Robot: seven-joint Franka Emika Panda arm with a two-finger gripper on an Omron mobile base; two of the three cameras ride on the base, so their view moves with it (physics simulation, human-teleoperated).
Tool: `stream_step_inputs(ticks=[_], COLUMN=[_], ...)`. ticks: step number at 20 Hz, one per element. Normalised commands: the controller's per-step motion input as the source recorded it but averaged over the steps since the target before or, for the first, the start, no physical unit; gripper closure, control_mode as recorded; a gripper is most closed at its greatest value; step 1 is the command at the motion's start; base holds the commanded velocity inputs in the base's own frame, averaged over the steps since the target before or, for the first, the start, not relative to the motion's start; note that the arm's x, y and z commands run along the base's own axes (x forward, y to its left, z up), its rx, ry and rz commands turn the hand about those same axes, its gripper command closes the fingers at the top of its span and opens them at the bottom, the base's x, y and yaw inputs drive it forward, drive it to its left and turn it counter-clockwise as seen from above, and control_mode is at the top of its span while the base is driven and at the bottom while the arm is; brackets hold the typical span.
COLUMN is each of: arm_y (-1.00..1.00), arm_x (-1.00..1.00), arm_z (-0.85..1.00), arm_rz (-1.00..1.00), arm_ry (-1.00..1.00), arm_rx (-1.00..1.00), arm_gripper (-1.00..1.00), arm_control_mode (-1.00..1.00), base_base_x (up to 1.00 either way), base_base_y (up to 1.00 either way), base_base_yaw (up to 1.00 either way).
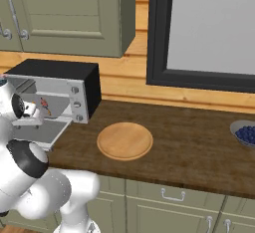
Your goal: Pick up the kebab skewer and baguette bread, and place them inside the toaster oven. Close the toaster oven door and start by setting the timer.
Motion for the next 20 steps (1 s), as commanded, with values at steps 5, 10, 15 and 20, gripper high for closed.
stream_step_inputs(ticks=[5,10,15,20], arm_y=[0.0,0.01,0.32,0.25], arm_x=[0.4,0.33,0.2,0.72], arm_z=[-0.36,-0.18,-0.24,-0.01], arm_rz=[-0.33,-0.19,-0.14,-0.07], arm_ry=[-0.03,-0.02,-0.02,-0.01], arm_rx=[0.21,0.23,0.11,0.0], arm_gripper=[-1.0,-1.0,-1.0,-1.0], arm_control_mode=[-1.0,-1.0,-1.0,-1.0], base_base_x=[0.0,0.0,0.0,0.0], base_base_y=[0.0,0.0,0.0,0.0], base_base_yaw=[0.0,0.0,0.0,0.0])
